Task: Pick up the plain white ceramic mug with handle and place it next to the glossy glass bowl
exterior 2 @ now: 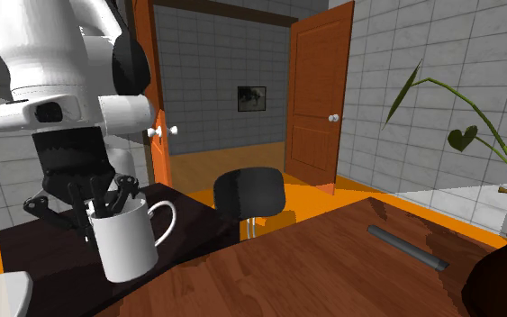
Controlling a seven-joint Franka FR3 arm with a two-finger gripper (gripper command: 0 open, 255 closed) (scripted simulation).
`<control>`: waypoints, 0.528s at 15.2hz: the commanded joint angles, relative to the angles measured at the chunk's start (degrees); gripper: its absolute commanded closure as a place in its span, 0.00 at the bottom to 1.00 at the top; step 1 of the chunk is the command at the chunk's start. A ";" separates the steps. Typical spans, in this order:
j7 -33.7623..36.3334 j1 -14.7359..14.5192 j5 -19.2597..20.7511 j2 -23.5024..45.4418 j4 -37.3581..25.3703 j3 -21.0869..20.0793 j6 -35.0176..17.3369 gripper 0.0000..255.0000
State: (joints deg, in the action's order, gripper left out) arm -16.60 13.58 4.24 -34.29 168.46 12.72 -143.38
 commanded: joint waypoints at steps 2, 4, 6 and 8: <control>-0.35 -0.26 -0.10 2.49 1.16 0.51 -3.70 1.00; -0.64 -0.53 -0.25 4.39 1.75 0.89 -6.18 1.00; -0.97 -0.88 -0.48 6.41 2.26 1.30 -8.72 1.00; -1.36 -1.34 -0.81 8.55 2.70 1.78 -11.30 1.00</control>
State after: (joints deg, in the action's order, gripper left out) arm -17.85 12.45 3.57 -26.63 170.90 14.34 -153.46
